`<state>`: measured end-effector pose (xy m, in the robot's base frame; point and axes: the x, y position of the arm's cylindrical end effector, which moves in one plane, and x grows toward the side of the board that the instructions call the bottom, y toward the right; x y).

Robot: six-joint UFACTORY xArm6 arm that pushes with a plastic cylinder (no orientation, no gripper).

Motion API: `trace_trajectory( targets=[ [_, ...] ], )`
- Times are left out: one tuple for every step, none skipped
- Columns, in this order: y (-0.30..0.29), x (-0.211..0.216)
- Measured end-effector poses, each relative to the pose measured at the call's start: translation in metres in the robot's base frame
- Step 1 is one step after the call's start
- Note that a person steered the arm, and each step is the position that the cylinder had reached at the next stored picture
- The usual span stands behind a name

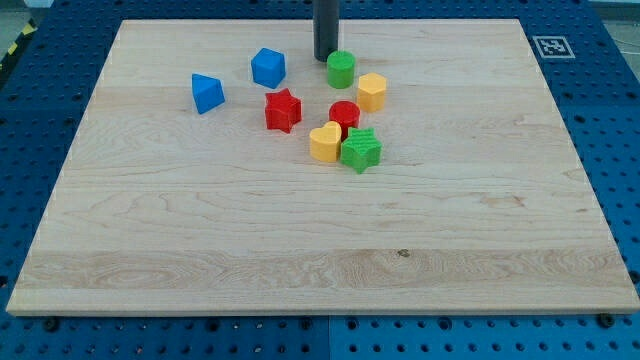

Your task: Move the green circle above the yellow hexagon

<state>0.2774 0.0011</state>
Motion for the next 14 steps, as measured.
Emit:
trace_trajectory(
  targets=[
    [-0.001,0.016],
    [-0.001,0.019],
    [-0.002,0.019],
    [-0.003,0.019],
    [-0.004,0.019],
    [-0.003,0.019],
    [0.004,0.019],
    [0.013,0.019],
    [0.02,0.019],
    [0.022,0.019],
    [0.025,0.019],
    [0.043,0.019],
    [0.057,0.019],
    [0.07,0.019]
  ],
)
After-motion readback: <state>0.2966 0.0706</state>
